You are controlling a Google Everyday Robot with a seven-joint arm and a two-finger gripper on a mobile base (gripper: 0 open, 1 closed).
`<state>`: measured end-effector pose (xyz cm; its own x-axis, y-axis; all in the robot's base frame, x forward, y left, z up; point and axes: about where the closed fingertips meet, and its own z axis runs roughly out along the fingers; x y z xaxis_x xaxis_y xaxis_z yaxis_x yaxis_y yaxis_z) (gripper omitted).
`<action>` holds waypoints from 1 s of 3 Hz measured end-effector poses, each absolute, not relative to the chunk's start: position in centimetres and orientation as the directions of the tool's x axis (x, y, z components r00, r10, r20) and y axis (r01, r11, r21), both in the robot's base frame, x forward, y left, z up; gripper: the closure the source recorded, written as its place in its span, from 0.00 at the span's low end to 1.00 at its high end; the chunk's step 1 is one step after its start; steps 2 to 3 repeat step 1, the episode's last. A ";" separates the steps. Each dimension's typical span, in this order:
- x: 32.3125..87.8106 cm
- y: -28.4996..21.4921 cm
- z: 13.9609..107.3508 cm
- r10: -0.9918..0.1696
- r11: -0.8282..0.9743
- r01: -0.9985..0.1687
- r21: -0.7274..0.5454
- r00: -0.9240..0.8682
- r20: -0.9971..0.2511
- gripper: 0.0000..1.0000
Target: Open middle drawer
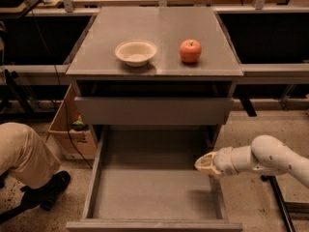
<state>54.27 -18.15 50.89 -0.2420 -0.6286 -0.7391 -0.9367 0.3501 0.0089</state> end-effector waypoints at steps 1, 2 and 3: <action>55.0 -18.3 51.1 -0.629 0.360 -0.933 -0.008 -0.237 -0.740 0.82; 55.0 -18.3 51.1 -0.629 0.360 -0.933 -0.008 -0.237 -0.740 0.82; 55.0 -18.3 51.1 -0.629 0.360 -0.933 -0.008 -0.237 -0.740 0.82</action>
Offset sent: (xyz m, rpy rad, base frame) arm 0.0000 0.0000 0.0000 0.0000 0.0000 0.0000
